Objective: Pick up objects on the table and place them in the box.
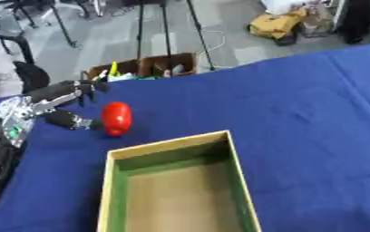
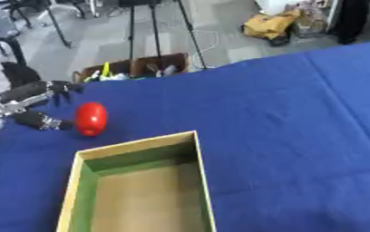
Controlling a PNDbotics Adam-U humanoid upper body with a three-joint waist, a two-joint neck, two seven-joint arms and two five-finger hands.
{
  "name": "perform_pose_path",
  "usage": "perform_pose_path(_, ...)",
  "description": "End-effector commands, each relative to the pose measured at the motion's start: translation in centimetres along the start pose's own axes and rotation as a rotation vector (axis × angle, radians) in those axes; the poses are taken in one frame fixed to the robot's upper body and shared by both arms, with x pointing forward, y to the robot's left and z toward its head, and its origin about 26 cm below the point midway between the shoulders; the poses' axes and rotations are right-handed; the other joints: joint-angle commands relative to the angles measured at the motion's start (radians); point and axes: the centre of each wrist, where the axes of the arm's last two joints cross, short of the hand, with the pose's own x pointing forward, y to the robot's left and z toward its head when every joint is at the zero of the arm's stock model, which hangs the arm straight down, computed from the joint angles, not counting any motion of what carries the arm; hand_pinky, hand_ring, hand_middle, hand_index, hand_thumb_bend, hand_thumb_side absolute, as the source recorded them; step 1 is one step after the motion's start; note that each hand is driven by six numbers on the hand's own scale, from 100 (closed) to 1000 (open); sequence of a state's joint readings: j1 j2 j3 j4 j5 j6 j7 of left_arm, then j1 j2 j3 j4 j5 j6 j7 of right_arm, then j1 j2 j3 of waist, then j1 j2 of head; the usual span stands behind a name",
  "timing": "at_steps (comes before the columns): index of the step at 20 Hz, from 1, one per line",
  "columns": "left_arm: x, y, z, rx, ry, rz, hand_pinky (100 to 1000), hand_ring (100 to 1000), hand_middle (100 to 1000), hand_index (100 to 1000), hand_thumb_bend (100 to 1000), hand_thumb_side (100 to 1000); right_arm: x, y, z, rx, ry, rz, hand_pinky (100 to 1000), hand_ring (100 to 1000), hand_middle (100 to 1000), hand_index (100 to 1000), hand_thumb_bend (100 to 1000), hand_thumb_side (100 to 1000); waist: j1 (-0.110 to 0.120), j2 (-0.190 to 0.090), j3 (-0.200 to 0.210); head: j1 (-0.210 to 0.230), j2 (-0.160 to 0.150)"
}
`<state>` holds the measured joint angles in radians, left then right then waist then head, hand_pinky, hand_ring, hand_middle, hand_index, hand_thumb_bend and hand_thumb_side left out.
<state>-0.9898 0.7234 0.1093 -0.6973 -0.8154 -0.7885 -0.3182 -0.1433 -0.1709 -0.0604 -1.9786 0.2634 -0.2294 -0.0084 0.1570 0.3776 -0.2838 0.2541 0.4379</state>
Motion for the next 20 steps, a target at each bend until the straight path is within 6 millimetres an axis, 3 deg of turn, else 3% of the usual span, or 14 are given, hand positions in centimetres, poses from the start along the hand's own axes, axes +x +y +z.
perform_pose_path(1,-0.98,3.35,1.71,0.019,0.006,-0.051,533,697,845,1000,700,891,0.67,-0.10,-0.48,0.007,-0.034,0.011,326,439,432,642,218,861,-0.003,-0.016,-0.001,0.007,-0.006)
perform_pose_path(11,-1.15,3.92,2.10,0.017,0.032,-0.048,548,727,864,1000,725,884,0.80,0.03,-0.74,0.017,-0.038,0.017,326,438,429,639,220,859,0.009,-0.007,-0.013,0.024,-0.010)
perform_pose_path(20,-1.59,3.98,2.64,-0.026,0.076,-0.043,579,762,891,1000,755,867,1.09,0.32,-1.32,0.019,-0.062,0.027,323,432,422,631,225,855,0.032,0.023,-0.048,0.047,-0.041)
